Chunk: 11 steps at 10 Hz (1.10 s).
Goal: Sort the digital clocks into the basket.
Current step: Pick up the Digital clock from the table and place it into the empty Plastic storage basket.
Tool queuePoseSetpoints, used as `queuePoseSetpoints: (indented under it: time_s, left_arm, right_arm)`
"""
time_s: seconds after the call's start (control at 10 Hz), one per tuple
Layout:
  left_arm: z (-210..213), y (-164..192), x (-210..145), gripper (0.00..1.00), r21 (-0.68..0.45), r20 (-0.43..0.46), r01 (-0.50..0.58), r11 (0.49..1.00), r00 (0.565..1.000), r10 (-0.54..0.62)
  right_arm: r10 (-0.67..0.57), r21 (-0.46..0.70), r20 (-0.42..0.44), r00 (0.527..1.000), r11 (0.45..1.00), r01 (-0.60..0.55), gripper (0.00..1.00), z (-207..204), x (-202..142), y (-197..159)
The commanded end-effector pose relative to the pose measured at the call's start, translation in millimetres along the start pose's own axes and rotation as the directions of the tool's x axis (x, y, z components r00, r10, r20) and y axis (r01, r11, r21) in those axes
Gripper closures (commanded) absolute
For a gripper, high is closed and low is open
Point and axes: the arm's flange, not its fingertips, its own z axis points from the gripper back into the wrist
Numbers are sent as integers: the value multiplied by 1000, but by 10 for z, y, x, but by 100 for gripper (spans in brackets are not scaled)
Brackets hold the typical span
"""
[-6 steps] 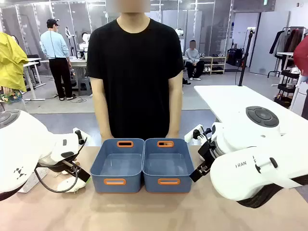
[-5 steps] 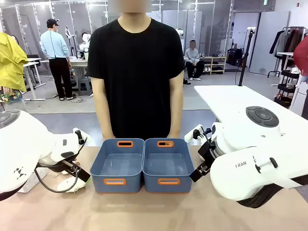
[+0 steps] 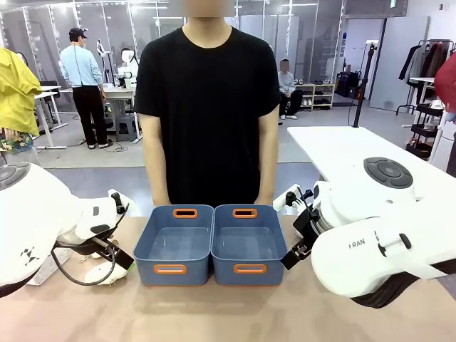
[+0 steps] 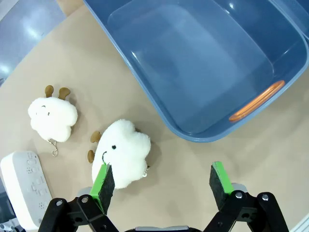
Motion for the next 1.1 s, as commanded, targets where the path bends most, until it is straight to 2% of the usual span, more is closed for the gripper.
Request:
queuePoseSetpoints:
  time_s: [0.0,0.2,0.3,0.4,0.5,0.6,0.7,0.8,0.9,1.0]
  left_arm:
    - [0,2,0,0,0,0,-1,1000,1000,1]
    - [0,0,0,0,0,0,0,1000,1000,0]
    - [210,59,139,0,-76,9,51,996,999,-51]
    - [405,174,231,0,-163,-20,42,986,999,-46]
    - [541,390,319,0,-288,-36,-14,958,999,4]
    - [598,732,282,0,-431,-95,-169,887,985,142]
    - [623,914,243,0,-494,-121,-220,841,975,184]
    - [724,1173,139,0,-638,-149,-294,711,954,261]
    - [807,1494,33,0,-728,-174,-335,598,934,311]
    - [893,1799,-199,0,-801,-195,-364,476,910,366]
  right_arm:
    - [-2,0,0,1000,1000,2,0,0,0,-1]
    - [0,0,0,1000,1000,0,0,0,0,0]
    - [87,-9,-60,994,996,-87,0,259,107,-183]
    - [57,148,-25,998,988,-53,0,463,175,-368]
    - [-10,245,-19,1000,969,14,0,590,165,-652]
    - [-97,315,-19,995,944,98,0,564,74,-917]
    - [-162,419,-13,987,895,152,0,559,-12,-1080]
    - [-282,619,11,959,755,215,0,594,-210,-1299]
    - [-404,776,43,914,590,225,0,626,-426,-1504]
    - [-493,850,26,869,469,240,0,678,-766,-1665]
